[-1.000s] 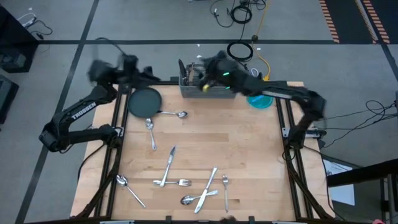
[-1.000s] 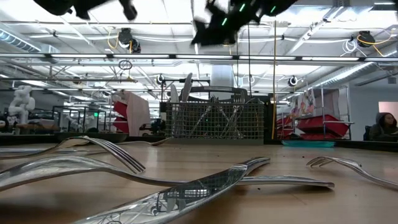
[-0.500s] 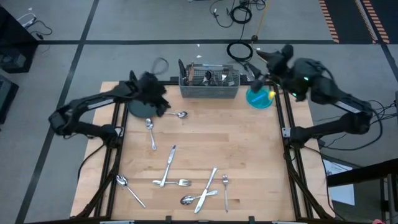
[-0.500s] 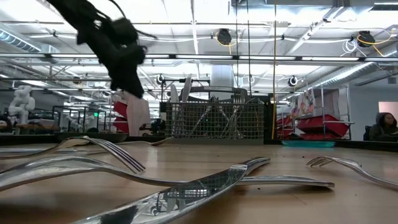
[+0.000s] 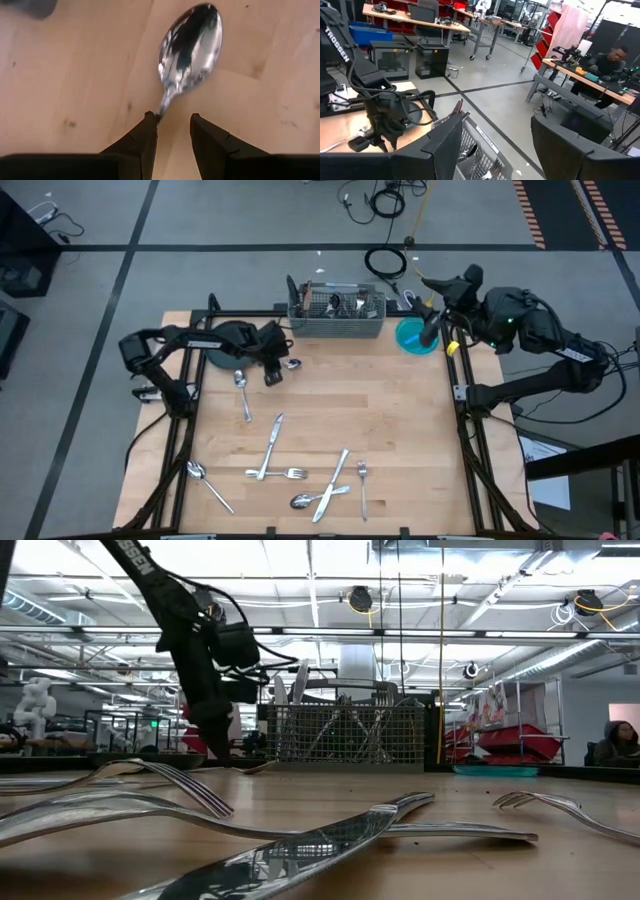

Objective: Sort silverware
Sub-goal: Put the spoon into the silverware organizer

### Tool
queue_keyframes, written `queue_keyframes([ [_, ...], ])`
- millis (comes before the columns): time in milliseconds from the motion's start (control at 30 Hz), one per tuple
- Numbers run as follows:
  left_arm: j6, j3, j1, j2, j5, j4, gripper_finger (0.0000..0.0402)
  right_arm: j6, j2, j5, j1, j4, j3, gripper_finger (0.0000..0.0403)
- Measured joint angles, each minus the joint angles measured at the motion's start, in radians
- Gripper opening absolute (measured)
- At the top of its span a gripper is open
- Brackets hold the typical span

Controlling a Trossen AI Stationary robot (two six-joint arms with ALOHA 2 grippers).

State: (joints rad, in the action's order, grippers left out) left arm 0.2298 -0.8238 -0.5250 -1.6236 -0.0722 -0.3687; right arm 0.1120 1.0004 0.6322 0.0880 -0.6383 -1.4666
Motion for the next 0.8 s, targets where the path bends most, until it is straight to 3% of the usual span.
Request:
queue_keyframes([
  [200,0.072,-0.005,0.01,-0.09,0.001,0.077,0.0112,-0.033,0.001,-0.003,-0.026,-0.003,0.0,0.0224],
  [333,0.083,-0.01,0.006,-0.136,-0.033,0.08,0.0029,-0.077,-0.001,-0.003,-0.051,-0.002,0.0,0.0224],
  [433,0.052,-0.012,0.009,-0.134,-0.039,0.076,0.0014,-0.096,-0.005,-0.005,-0.075,0.001,0.0,0.0223],
  [533,-0.014,-0.034,0.01,-0.097,-0.055,0.041,0.0014,-0.097,-0.018,-0.005,-0.094,0.006,0.001,0.0214],
  [633,-0.109,-0.071,0.017,-0.026,-0.136,-0.011,0.0013,-0.096,-0.049,-0.005,-0.122,0.004,0.001,0.0203],
  [800,-0.269,-0.173,0.034,0.128,-0.167,0.191,0.0013,-0.115,-0.125,-0.005,-0.169,-0.032,0.001,0.0192],
])
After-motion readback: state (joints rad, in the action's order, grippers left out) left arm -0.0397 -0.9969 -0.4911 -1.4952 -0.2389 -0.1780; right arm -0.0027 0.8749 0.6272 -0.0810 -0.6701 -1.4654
